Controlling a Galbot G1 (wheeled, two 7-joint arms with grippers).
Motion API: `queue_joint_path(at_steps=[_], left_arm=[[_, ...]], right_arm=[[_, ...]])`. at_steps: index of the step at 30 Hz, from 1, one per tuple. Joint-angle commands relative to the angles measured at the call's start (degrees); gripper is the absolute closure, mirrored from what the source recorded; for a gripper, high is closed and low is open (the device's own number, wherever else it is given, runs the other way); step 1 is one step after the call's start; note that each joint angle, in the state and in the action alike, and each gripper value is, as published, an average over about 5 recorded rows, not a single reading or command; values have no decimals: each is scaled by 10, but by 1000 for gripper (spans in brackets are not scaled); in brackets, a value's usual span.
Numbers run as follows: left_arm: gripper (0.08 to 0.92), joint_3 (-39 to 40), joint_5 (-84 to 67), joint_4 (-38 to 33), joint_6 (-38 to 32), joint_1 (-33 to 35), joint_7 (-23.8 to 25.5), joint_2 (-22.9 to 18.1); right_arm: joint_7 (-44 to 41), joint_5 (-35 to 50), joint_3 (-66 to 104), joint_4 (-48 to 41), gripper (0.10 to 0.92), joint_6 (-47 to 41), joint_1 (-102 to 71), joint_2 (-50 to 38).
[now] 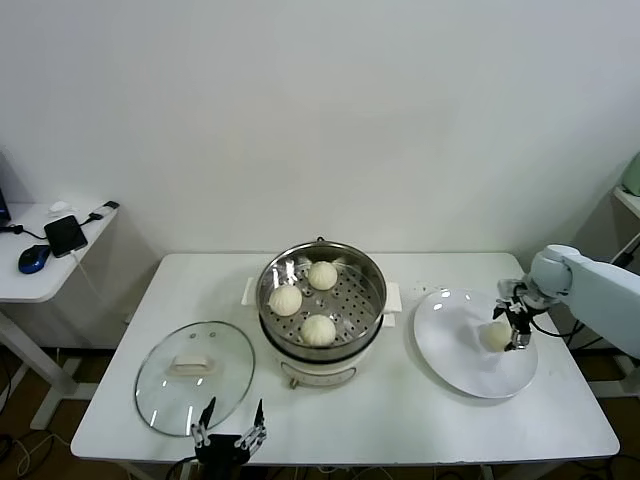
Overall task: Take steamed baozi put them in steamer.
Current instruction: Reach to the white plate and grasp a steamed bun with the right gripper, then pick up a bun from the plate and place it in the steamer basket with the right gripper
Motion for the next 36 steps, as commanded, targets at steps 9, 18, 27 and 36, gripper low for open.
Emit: queue_joint_path(at_steps=[9,18,27,36], left_arm=[[177,3,2,-4,2,2,-1,-1],[177,12,6,-3,4,-3,0,1],[177,33,10,2,4,-15,0,4],[177,42,11,7,-3,-15,-1,9]], right_arm=[[-15,69,-77,59,371,-20,113,-12],[2,437,-414,242,372,-93,546,86],[93,626,-401,398,372,-183,605,204],[174,552,-371,355,372,-237,432,257]])
